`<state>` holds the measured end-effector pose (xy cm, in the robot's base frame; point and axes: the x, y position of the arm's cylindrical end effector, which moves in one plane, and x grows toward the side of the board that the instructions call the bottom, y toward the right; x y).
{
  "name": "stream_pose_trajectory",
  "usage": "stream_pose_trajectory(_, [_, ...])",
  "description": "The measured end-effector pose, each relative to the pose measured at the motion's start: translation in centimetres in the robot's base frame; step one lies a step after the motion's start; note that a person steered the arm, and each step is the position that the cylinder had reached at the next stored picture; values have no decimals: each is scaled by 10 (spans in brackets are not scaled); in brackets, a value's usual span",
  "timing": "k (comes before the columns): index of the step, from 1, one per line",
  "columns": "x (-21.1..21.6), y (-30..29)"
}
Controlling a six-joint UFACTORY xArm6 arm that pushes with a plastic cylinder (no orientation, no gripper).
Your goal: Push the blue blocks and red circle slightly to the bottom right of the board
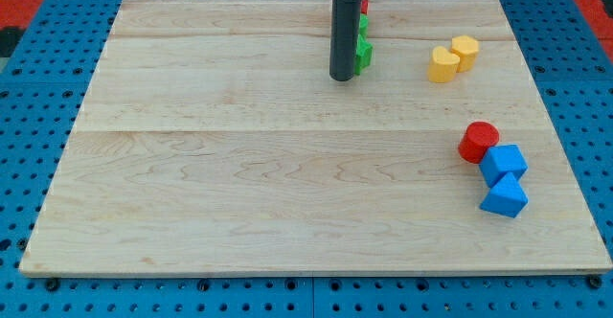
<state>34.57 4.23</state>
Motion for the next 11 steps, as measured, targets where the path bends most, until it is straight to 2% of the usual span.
stream_pose_trajectory(2, [-26,0])
stream_pose_trajectory(4, [18,12])
stream_pose_trajectory(6, [38,96])
stream_pose_trajectory(8, [95,144])
stream_pose_trajectory(10, [104,153])
stream_pose_trajectory(11, [98,181])
